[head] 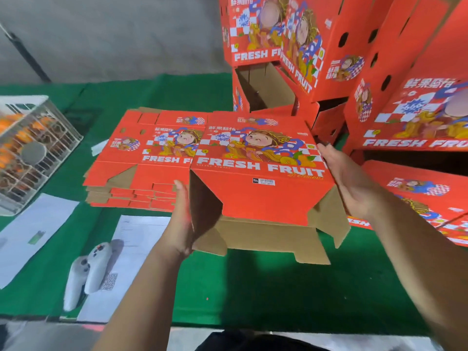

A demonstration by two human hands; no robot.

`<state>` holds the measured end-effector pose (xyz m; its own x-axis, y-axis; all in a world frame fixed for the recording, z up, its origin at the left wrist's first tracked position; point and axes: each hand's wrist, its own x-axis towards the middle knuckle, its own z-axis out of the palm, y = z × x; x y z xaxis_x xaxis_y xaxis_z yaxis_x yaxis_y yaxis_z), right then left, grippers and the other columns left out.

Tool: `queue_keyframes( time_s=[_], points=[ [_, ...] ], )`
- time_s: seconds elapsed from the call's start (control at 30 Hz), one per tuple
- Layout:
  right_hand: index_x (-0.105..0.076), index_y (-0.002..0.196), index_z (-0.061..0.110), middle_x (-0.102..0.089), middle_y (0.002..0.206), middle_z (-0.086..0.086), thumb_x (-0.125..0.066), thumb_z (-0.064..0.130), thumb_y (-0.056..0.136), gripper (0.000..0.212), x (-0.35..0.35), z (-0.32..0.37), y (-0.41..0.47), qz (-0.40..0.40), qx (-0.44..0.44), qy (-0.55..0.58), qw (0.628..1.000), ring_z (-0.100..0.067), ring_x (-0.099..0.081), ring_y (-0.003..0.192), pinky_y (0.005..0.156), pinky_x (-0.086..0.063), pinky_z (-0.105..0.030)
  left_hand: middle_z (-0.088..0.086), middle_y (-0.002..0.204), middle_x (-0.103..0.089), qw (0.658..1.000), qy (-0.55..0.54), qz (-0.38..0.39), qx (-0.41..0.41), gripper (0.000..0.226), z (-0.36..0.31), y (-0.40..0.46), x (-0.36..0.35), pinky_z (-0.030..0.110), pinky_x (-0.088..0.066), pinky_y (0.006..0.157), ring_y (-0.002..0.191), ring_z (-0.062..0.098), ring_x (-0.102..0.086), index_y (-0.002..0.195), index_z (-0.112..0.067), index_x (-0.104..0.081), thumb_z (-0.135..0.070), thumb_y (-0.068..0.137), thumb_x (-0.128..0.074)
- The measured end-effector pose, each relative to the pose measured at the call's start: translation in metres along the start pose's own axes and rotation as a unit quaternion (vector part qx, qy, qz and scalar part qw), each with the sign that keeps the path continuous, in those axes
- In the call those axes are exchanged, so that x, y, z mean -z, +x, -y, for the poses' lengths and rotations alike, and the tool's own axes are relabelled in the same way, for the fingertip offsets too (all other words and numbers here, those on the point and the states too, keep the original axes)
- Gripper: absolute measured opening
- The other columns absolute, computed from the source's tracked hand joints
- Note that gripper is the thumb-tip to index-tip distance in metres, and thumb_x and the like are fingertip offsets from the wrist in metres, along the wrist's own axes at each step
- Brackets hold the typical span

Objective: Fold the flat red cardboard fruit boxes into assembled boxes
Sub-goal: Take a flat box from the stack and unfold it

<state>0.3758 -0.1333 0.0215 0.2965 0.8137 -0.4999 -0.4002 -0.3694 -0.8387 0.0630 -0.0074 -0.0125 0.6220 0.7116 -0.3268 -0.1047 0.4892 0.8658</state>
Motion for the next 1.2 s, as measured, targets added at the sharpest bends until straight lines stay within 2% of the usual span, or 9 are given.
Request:
queue_keyframes(
  time_s=[0.13,0.3,0.4,0.53,0.77,0.87,1.03,1.13,1.2],
  points=[
    [-0.068,0.136,0.030,-0.078,0.114,-0.007,-0.078,0.069,0.076,0.072,0.007,-0.007,-0.003,-0.062,-0.031,0.024,0.997,-0.024,-0.079,0.086,0.071,-0.062,-0.038,0.000,0.155,-0.054,0.985,0.147,0.045,-0.078,0.096,0.011,-0.010,-0.006,0.032,-0.052,0.105,0.143,0.019,-0.051,0.159,-0.025,-0.033,-0.068,0.083,-0.072],
    [-0.078,0.119,0.024,-0.080,0.107,-0.004,-0.067,0.064,0.089,0.050,0.010,0.005,-0.009,-0.070,-0.040,0.027,0.996,-0.019,-0.078,0.086,0.067,-0.062,-0.032,-0.032,0.132,-0.063,0.954,0.273,0.019,-0.126,0.106,0.005,-0.013,-0.005,0.003,-0.042,0.092,0.123,-0.013,-0.056,0.151,-0.033,-0.043,-0.088,0.065,-0.071],
    [-0.079,0.098,0.023,-0.081,0.086,0.006,-0.048,0.068,0.099,0.055,0.012,0.022,-0.012,-0.106,0.011,-0.013,0.994,-0.009,-0.078,0.075,0.058,-0.059,-0.023,-0.040,0.125,-0.063,0.958,0.281,0.017,-0.060,0.075,-0.011,-0.015,-0.014,0.019,-0.040,0.109,0.120,-0.020,-0.054,0.131,-0.053,-0.057,-0.095,0.069,-0.056],
    [-0.072,0.125,0.040,-0.076,0.122,0.000,-0.050,0.101,0.067,0.087,0.026,0.026,-0.028,-0.090,0.006,-0.065,0.994,-0.022,-0.074,0.109,0.093,-0.055,-0.047,-0.027,0.101,-0.075,0.952,0.298,-0.061,0.030,0.066,-0.038,-0.012,-0.015,0.040,-0.050,0.103,0.104,0.000,-0.070,0.102,-0.056,-0.076,-0.101,0.074,-0.035],
    [-0.069,0.118,0.017,-0.072,0.114,-0.021,-0.026,0.098,0.077,0.100,0.006,0.023,-0.028,-0.154,-0.067,-0.048,0.985,-0.039,-0.066,0.110,0.099,-0.048,-0.061,0.015,0.109,-0.073,0.941,0.294,-0.147,0.080,0.077,-0.063,0.000,-0.031,0.043,-0.052,0.098,0.099,0.031,-0.070,0.091,-0.022,-0.076,-0.090,0.084,-0.041],
    [-0.071,0.105,0.018,-0.072,0.109,-0.020,-0.025,0.091,0.085,0.089,0.001,0.030,-0.032,-0.167,-0.032,-0.042,0.985,-0.039,-0.067,0.105,0.106,-0.045,-0.063,0.006,0.124,-0.068,0.983,0.129,-0.027,0.125,0.058,-0.066,0.007,-0.031,0.053,-0.050,0.106,0.108,0.030,-0.065,0.114,-0.027,-0.078,-0.075,0.082,-0.069],
    [-0.077,0.081,0.021,-0.067,0.077,-0.010,-0.020,0.072,0.102,0.080,0.004,0.035,-0.036,-0.141,0.044,0.030,0.989,-0.024,-0.064,0.071,0.079,-0.054,-0.039,0.000,0.121,-0.070,0.972,0.195,0.078,0.103,0.101,-0.061,0.008,-0.012,0.043,-0.063,0.073,0.094,0.031,-0.076,0.155,-0.037,-0.035,-0.030,0.073,-0.093],
    [-0.070,0.127,0.020,-0.076,0.109,-0.011,-0.024,0.073,0.101,0.075,-0.006,0.032,-0.042,-0.117,0.085,0.003,0.989,-0.021,-0.073,0.098,0.099,-0.056,-0.043,0.009,0.111,-0.072,0.984,0.137,-0.018,0.111,0.059,-0.059,0.014,-0.023,0.042,-0.064,0.066,0.075,0.026,-0.075,0.143,-0.017,-0.047,-0.023,0.092,-0.077],
    [-0.049,0.152,0.013,-0.057,0.147,-0.023,-0.060,0.087,0.076,0.106,-0.018,0.032,-0.046,-0.086,0.136,-0.001,0.987,-0.038,-0.061,0.128,0.119,-0.037,-0.058,-0.003,0.081,-0.074,0.983,0.133,-0.099,0.074,0.022,-0.060,0.022,-0.030,0.030,-0.058,0.051,0.057,0.012,-0.068,0.115,-0.024,-0.061,-0.035,0.098,-0.069]
  ],
)
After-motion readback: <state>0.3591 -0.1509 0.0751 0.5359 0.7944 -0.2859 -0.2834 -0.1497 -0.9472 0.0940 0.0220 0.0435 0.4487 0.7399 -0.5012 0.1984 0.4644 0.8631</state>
